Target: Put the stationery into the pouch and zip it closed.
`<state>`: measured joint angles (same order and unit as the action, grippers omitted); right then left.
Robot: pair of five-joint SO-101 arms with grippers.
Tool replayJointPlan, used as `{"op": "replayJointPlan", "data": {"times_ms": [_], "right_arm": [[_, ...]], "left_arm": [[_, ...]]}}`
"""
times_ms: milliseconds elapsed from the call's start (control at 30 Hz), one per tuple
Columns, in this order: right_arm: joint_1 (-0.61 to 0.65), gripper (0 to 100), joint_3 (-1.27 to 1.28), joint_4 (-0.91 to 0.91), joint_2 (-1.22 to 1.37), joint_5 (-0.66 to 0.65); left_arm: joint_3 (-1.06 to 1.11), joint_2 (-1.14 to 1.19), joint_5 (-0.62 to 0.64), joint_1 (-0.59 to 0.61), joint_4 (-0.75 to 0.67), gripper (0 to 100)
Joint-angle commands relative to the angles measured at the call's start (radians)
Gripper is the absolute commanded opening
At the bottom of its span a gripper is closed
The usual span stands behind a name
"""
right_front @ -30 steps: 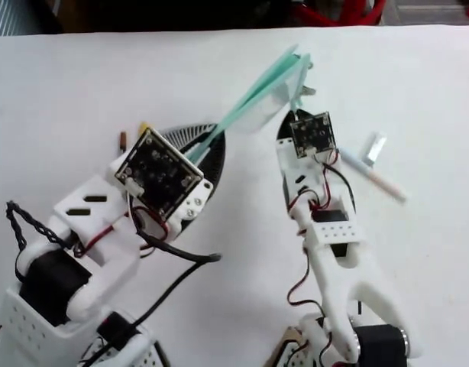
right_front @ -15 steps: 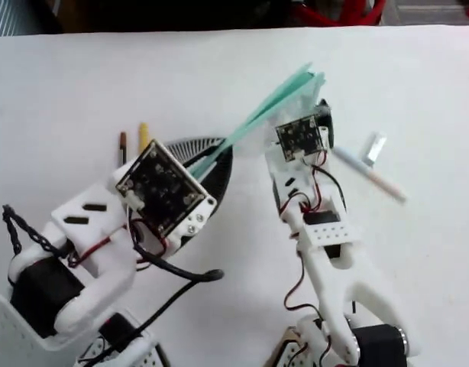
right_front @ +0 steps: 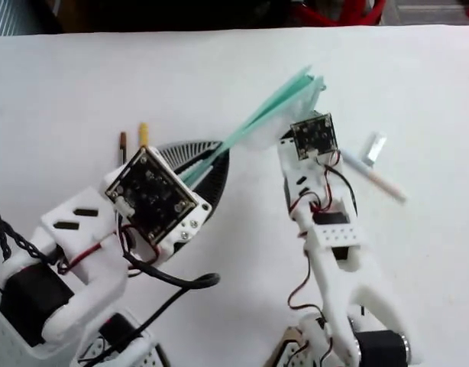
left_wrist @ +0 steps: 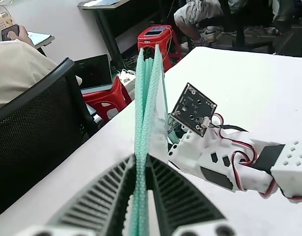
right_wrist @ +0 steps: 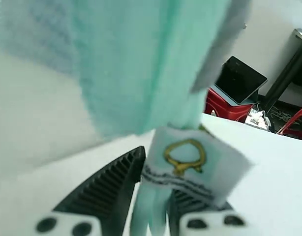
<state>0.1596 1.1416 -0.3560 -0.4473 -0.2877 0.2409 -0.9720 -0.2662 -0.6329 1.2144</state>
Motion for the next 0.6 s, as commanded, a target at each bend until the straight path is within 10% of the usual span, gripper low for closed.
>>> {"op": "replayJointPlan", "data": {"times_ms": [0,567], "right_arm": [[-0.016,2.1,0.043,-0.016,-0.143,0.037],[-0.062,1.8,0.104,0.302,-0.564,0.106]], "left_arm": [[-0.035,-0.012,0.011,-0.015,-0.023,2],[0.258,-0.019,0.066,-0.021,-0.215,2]]}}
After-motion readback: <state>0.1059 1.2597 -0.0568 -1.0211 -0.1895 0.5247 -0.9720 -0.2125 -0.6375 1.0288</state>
